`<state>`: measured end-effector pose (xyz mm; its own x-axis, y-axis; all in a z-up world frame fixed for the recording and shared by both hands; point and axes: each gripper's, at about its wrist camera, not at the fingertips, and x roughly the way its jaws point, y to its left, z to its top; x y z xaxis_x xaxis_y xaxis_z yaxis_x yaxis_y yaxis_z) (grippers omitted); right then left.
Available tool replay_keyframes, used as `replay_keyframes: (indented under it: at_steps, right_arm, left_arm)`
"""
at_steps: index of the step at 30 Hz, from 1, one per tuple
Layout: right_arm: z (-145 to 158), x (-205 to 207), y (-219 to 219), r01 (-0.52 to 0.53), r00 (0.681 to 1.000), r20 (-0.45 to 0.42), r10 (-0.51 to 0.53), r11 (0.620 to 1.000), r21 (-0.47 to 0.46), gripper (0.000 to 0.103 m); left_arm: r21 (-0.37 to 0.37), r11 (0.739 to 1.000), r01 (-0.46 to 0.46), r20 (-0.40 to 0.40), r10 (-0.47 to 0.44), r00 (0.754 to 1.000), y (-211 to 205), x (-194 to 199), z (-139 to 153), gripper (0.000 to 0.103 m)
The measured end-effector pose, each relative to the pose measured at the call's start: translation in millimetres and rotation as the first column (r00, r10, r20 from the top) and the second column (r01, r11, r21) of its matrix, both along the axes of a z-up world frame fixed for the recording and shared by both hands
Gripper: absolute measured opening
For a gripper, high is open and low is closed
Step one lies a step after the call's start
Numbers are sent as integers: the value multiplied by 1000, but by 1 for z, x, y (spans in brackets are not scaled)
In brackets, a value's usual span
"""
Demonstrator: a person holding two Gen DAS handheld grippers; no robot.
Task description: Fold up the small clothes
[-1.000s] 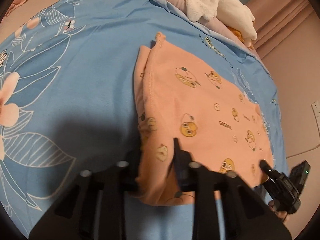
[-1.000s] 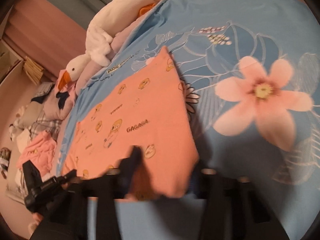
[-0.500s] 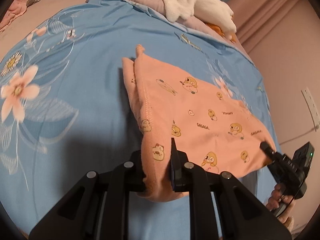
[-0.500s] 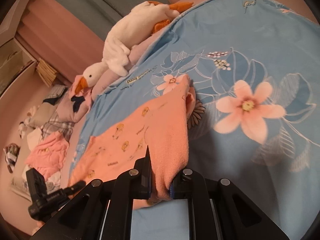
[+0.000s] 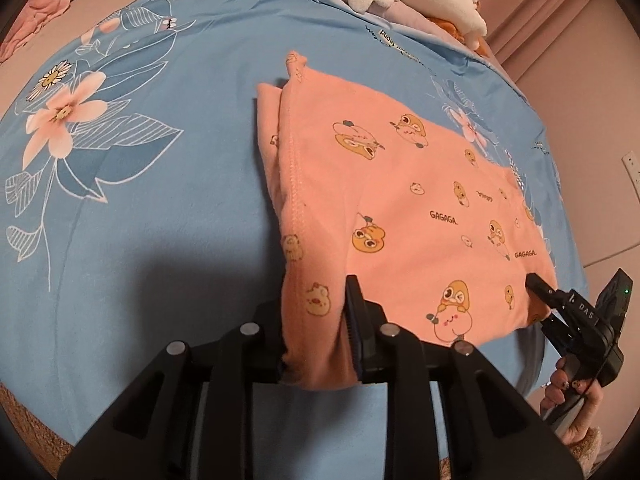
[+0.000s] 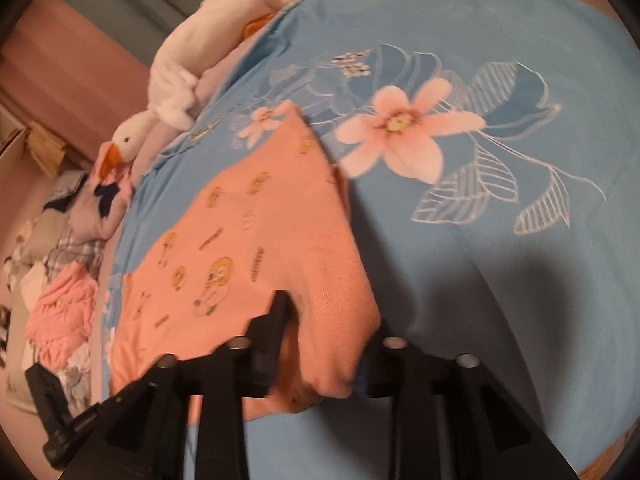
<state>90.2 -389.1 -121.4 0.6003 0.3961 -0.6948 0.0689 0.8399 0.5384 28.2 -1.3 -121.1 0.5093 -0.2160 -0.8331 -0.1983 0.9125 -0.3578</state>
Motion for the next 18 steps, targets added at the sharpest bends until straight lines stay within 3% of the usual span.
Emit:
replay_keyframes:
  at_steps: [2, 4, 7, 10, 18]
  right_arm:
    - [0, -1, -5, 13, 1000, 5, -13, 999, 45, 41]
    - [3, -2, -7, 19, 999, 26, -21, 998, 66, 46]
    - [9, -1, -1, 16, 999, 41, -18, 999, 44, 45]
    - [17, 3, 11, 21, 998, 53, -19, 999, -43, 17]
    - [67, -2, 51, -35, 980, 183, 72, 979, -201, 15]
  left_arm:
    - [-2, 1000, -5, -8, 5, 1000, 1, -1, 1, 29]
    - [8, 1000, -14, -4, 14, 1000, 2, -4, 2, 40]
    - [20, 999, -30, -3, 30, 1000, 6, -7, 3, 46]
    - [3, 999, -40, 1, 40, 999, 12, -10, 5, 49]
    - [-4, 997, -76, 17, 76, 997, 28, -24, 13, 57]
